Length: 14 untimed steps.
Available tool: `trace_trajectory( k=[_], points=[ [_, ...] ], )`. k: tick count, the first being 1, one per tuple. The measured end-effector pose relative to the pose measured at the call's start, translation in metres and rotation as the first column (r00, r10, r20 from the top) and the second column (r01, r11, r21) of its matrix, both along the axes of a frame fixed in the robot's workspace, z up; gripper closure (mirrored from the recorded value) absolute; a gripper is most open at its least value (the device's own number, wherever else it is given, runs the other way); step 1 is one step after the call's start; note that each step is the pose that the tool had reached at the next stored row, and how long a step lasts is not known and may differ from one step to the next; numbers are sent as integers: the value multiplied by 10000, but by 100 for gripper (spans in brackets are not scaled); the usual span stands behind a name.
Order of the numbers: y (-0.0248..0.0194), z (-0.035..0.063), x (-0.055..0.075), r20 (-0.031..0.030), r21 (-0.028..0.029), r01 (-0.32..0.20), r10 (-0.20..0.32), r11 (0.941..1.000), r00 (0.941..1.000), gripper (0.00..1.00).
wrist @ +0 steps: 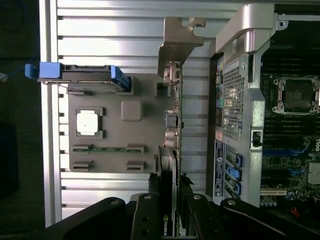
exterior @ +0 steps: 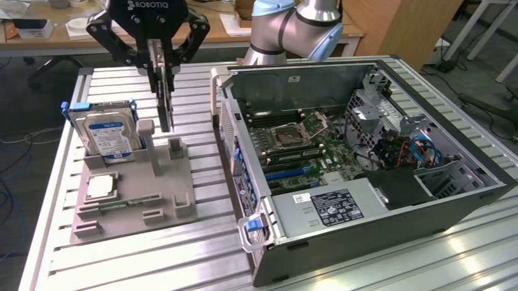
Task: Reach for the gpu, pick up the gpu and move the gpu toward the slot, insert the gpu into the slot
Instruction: 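Pick up the gpu and move the gpu toward the slot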
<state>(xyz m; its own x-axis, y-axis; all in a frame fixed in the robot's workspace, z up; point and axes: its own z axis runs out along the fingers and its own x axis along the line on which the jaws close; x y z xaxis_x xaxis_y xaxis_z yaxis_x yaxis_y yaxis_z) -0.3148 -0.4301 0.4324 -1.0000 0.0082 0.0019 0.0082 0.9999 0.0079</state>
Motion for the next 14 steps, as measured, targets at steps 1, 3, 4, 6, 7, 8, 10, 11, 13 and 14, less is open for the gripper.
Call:
trace_trajectory(
  k=[1, 3, 4, 6, 7, 8, 10, 11, 13, 14],
  points=[
    [0, -3, 19, 2, 2, 12, -12, 10000, 10000, 74],
    [0, -5, 65, 0, -1, 33, -33, 10000, 10000, 74],
    [0, -6, 91, 2, -7, 42, -42, 10000, 10000, 74],
    [0, -6, 139, 0, -23, 63, -63, 10000, 10000, 74],
    [0, -7, 161, 1, -25, 76, -76, 10000, 10000, 74],
    [-1, -8, 181, 0, -26, 88, -88, 10000, 10000, 74],
    [0, -13, 239, 2, -25, 101, -101, 9999, 9999, 74],
    [0, -14, 266, 1, -26, 108, -108, 9999, 9999, 74],
    [0, -19, 316, 2, -25, 124, -124, 9999, 9999, 74],
    [0, -21, 342, 2, -26, 132, -132, 9999, 9999, 74]
  ],
)
